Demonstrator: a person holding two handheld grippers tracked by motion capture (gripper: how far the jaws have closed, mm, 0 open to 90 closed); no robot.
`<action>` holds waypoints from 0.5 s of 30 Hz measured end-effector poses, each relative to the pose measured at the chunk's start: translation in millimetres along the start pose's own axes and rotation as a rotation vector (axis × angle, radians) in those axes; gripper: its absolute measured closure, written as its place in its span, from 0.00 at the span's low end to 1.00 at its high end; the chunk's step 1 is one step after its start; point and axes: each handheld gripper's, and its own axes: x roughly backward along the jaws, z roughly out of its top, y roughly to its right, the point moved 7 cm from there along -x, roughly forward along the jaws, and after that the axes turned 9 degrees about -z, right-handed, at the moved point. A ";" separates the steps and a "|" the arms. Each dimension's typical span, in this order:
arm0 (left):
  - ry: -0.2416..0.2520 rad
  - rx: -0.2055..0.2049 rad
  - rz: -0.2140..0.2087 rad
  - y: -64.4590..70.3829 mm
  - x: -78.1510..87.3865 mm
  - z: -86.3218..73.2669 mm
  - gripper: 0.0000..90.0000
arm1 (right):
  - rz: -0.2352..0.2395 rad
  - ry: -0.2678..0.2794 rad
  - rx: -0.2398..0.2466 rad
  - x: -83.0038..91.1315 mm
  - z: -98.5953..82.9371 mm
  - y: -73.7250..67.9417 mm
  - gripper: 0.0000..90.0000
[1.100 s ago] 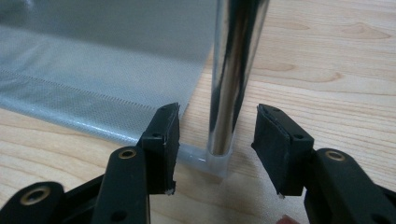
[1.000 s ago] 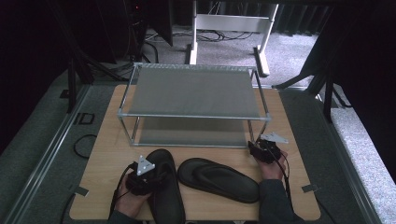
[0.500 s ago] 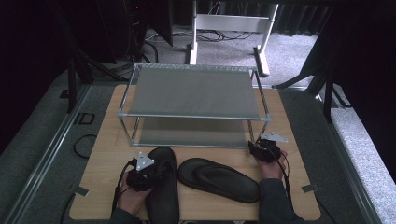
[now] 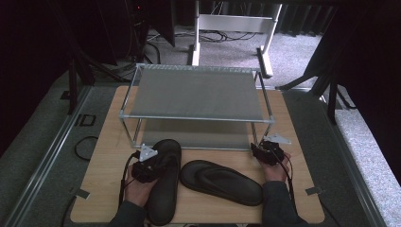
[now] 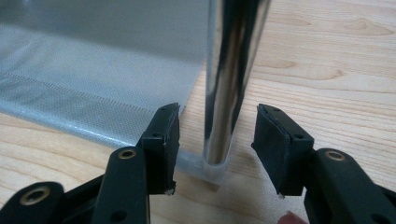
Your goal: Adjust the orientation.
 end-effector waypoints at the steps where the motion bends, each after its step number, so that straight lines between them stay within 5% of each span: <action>1: 0.000 0.001 0.000 -2.4 -2.5 2.1 0.74 | 0.000 0.000 0.000 0.0 0.0 0.0 0.56; 7: 0.026 0.014 -0.005 -16.5 -16.8 17.4 0.74 | 0.001 -0.004 -0.004 -0.3 -0.1 0.2 0.56; 15: 0.030 -0.027 -0.003 -29.9 -41.8 34.8 0.74 | -0.001 -0.006 -0.003 -0.7 0.1 0.2 0.56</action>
